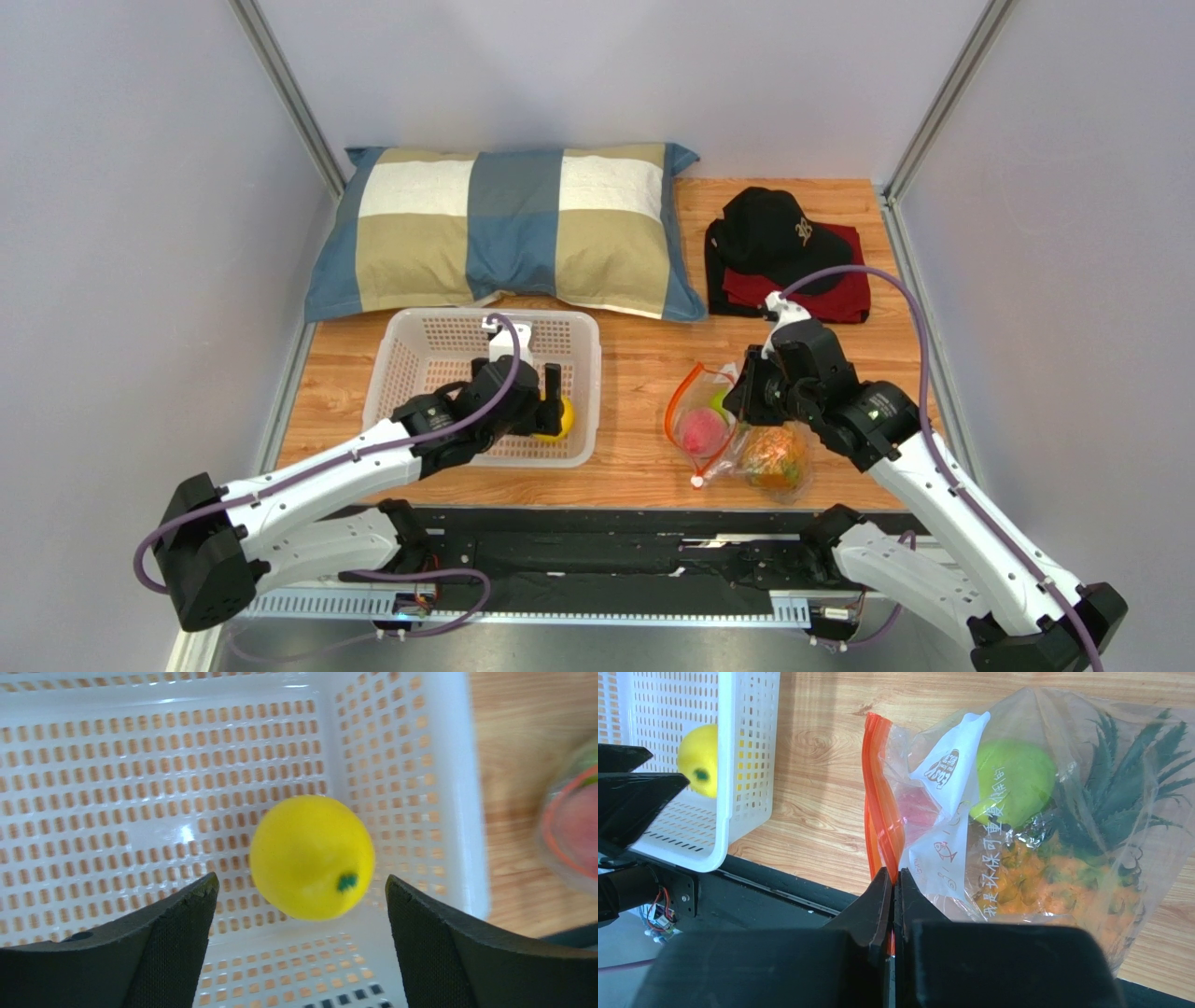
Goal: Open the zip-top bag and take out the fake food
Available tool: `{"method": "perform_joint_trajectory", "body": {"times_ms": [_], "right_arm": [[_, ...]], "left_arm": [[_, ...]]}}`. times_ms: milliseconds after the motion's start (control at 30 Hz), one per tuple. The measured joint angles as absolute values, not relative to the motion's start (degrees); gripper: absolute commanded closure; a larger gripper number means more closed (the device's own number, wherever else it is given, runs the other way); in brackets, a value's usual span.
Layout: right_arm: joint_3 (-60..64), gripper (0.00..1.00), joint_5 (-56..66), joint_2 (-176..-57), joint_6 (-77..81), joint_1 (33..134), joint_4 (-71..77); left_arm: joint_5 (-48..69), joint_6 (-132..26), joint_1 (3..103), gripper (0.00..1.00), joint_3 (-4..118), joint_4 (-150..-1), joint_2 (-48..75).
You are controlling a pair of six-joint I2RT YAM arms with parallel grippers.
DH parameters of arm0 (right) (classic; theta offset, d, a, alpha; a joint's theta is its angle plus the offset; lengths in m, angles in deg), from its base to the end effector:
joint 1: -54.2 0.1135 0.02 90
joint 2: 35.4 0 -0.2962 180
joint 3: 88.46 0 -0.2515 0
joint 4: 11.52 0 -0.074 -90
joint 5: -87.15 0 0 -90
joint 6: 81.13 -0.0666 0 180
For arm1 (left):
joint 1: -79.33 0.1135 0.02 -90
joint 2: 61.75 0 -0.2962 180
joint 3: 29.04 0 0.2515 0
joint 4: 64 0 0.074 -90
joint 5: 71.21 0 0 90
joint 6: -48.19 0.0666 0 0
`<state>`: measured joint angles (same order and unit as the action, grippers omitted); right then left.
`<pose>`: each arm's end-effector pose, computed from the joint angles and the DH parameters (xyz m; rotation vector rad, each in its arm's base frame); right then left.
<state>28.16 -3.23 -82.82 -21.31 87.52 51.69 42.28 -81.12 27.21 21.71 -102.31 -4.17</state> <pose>0.1313 0.0858 0.2975 -0.0641 2.4569 0.4993 0.1476 -0.1465 0.2379 0.0603 2.3018 -0.3449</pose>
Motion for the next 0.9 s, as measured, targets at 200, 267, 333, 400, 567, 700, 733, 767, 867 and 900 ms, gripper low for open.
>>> {"method": "perform_joint_trajectory", "body": {"times_ms": [200, 267, 333, 400, 567, 700, 733, 767, 867, 900], "right_arm": [[28.16, 1.00, -1.94, -83.06, -21.31, 87.52, 51.69], [28.14, 1.00, -1.68, -82.84, -21.33, 87.52, 51.69], [28.14, 1.00, -1.44, -82.64, -21.33, 87.52, 51.67], [27.96, 1.00, -1.16, -82.60, -21.33, 87.52, 51.71], [27.42, 1.00, -0.59, -82.55, -21.37, 87.52, 51.62], [27.42, 1.00, -0.13, -82.18, -21.61, 87.54, 51.62], [27.42, 1.00, -0.02, -82.10, -21.70, 87.54, 51.60], [27.42, 1.00, 0.15, -82.03, -21.77, 87.54, 51.51], [27.42, 1.00, 0.68, -82.14, -21.85, 87.54, 51.32], [27.42, 1.00, 0.77, -82.18, -21.94, 87.54, 51.29]], "left_arm": [[26.54, -78.94, 24.45, 0.50, 23.94, -90.66, -3.20], [22.04, -77.89, 21.26, 0.48, 24.68, -84.54, 0.03], [18.61, -76.77, 18.31, 0.31, 26.91, -79.82, 5.21], [15.96, -75.53, 15.84, 0.17, 30.93, -76.59, 12.12], [15.83, -72.45, 13.07, 0.01, 37.60, -72.79, 25.52], [17.84, -70.96, 12.63, 0.01, 37.86, -70.67, 31.66], [18.30, -70.81, 12.63, 0.01, 37.88, -70.21, 32.77], [19.07, -70.70, 12.63, 0.01, 37.97, -69.75, 34.26], [20.66, -70.63, 12.65, 0.01, 38.47, -67.56, 37.56], [21.06, -70.61, 12.65, 0.01, 38.76, -66.95, 38.37]]}}
